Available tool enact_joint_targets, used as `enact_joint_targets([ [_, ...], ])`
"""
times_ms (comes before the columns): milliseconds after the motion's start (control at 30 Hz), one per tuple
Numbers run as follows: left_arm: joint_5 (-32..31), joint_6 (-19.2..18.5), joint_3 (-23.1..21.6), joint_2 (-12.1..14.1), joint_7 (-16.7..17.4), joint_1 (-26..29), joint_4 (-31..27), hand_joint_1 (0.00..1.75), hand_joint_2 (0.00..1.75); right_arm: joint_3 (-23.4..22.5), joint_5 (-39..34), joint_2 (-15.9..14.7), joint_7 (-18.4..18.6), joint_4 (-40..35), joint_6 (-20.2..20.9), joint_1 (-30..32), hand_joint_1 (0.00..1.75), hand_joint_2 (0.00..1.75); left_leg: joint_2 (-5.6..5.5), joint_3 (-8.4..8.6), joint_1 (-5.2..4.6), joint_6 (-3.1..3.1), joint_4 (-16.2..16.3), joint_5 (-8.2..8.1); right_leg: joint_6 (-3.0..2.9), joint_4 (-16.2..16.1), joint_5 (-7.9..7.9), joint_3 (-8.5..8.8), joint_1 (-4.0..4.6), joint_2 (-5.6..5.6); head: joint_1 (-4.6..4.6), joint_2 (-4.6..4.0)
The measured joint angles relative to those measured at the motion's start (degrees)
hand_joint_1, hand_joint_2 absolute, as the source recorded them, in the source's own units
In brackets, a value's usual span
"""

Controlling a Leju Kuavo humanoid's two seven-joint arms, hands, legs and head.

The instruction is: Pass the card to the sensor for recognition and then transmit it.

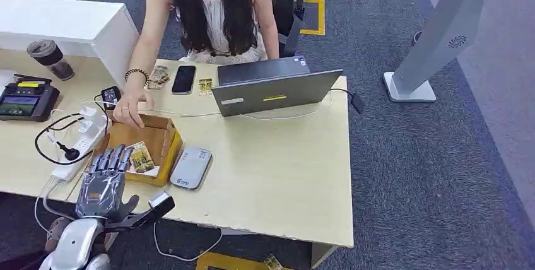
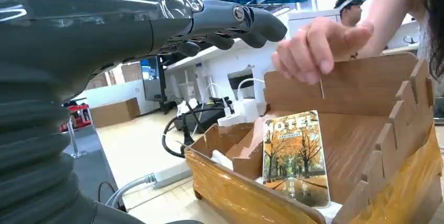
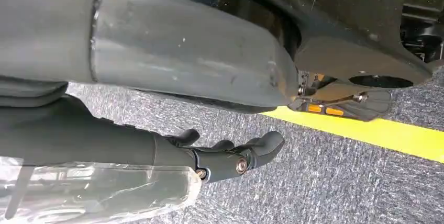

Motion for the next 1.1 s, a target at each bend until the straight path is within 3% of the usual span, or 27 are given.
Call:
enact_joint_targets([
  [533, 0.2, 3.1, 8.5, -0.1, -0.7, -1.3, 5.4, 0.0, 1.75, 0.0, 1.6, 0.0, 0.1, 0.0, 0.0, 0.0, 0.0, 0.0, 0.0, 0.01, 0.0, 0.0, 0.0, 0.0, 0.0, 0.0, 0.0, 0.0, 0.0, 0.0, 0.0, 0.0],
  [1100, -0.7, 2.2, 10.0, -1.0, 0.0, -2.5, 7.6, 0.0, 1.75, 0.0, 1.6, 0.2, 0.2, 0.0, 0.0, 0.0, 0.0, 0.0, 0.0, 0.01, 0.0, 0.0, 0.0, 0.0, 0.0, 0.0, 0.0, 0.0, 0.0, 0.0, 0.0, 0.0],
])
